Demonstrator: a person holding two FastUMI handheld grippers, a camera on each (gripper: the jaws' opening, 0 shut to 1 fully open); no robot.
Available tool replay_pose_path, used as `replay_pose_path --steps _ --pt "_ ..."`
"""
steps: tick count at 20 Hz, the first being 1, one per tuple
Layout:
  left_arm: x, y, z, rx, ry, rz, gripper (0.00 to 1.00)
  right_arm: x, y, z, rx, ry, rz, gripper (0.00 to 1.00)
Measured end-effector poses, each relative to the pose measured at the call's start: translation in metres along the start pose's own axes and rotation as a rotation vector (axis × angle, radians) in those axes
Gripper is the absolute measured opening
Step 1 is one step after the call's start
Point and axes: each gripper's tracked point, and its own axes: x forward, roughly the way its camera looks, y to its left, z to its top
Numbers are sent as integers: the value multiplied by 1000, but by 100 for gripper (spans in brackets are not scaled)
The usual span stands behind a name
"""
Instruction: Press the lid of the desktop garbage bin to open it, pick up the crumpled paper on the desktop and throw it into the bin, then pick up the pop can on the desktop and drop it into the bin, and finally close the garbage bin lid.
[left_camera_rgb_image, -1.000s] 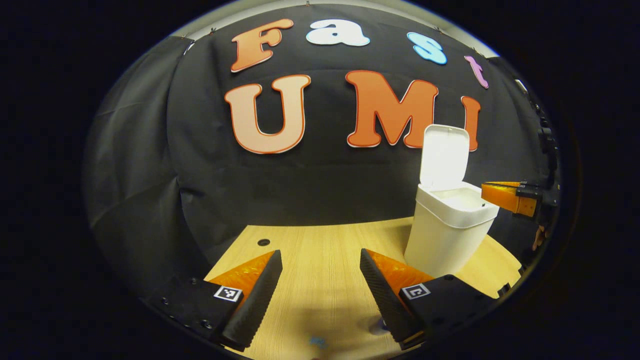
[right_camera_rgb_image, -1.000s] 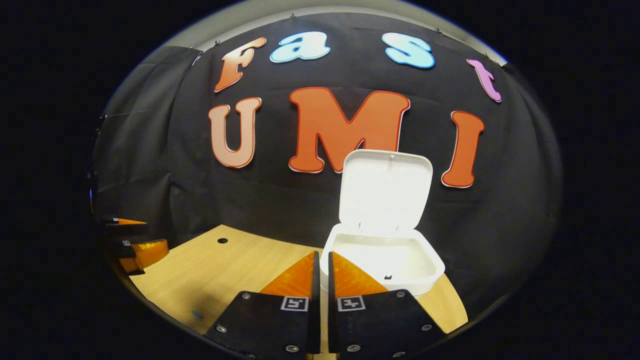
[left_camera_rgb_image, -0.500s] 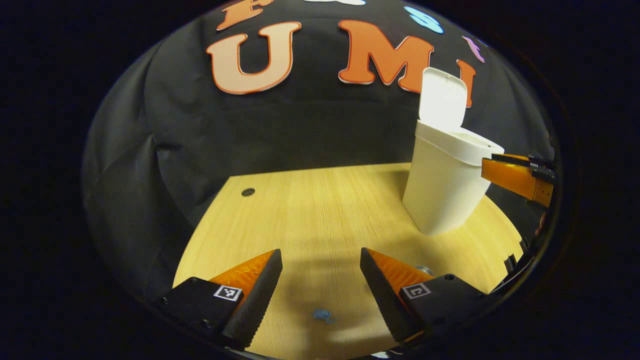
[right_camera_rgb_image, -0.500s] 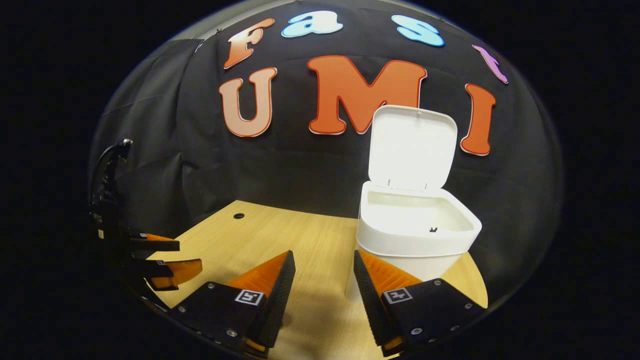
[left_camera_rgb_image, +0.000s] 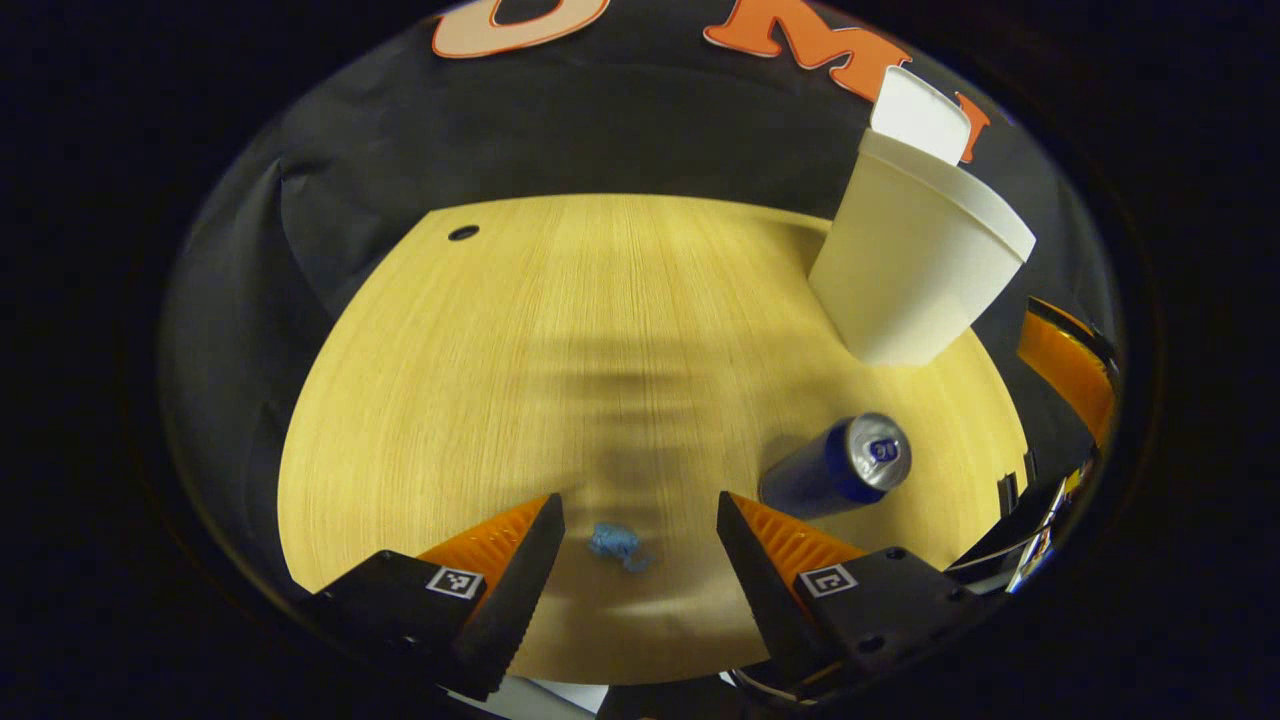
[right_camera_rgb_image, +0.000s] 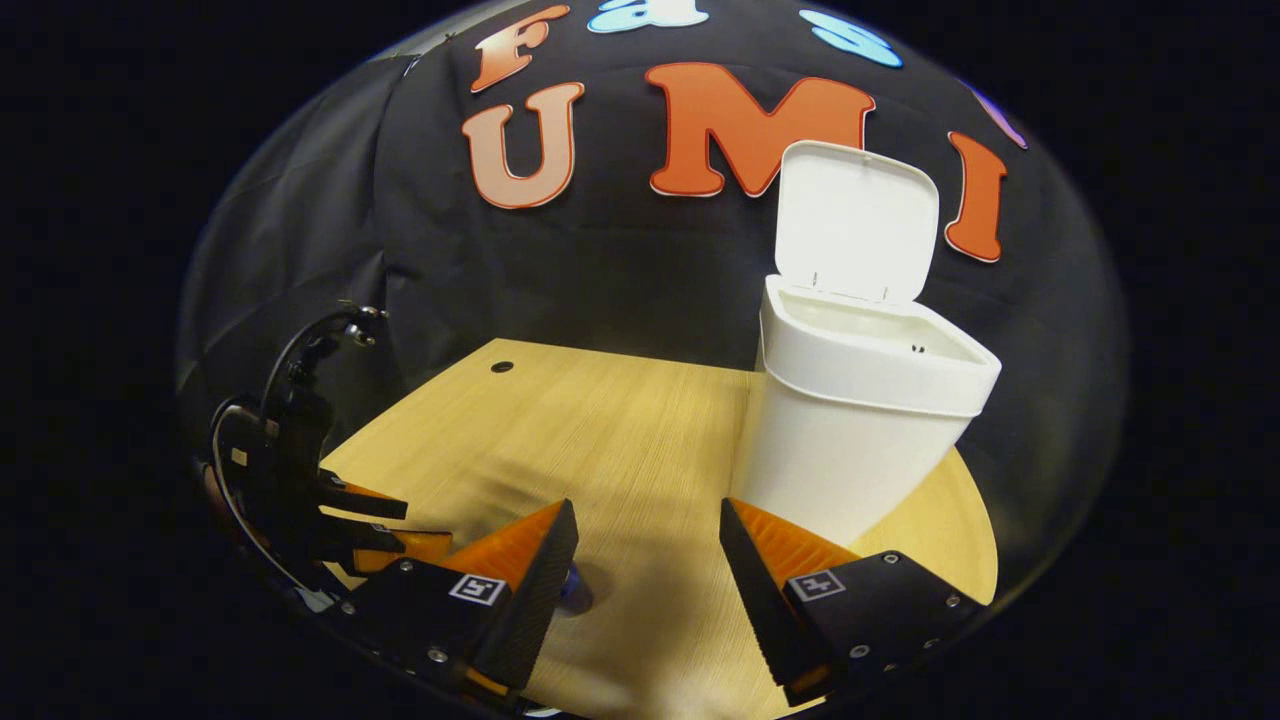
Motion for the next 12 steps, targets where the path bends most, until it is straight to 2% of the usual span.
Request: replay_pose_path --steps 6,12 --pt "-4 10 -9 -8 148 16 98 -3 6 -29 -8 68 18 91" --pt "-22 35 38 -9 225 72 98 -4 15 -47 13 114 40 93"
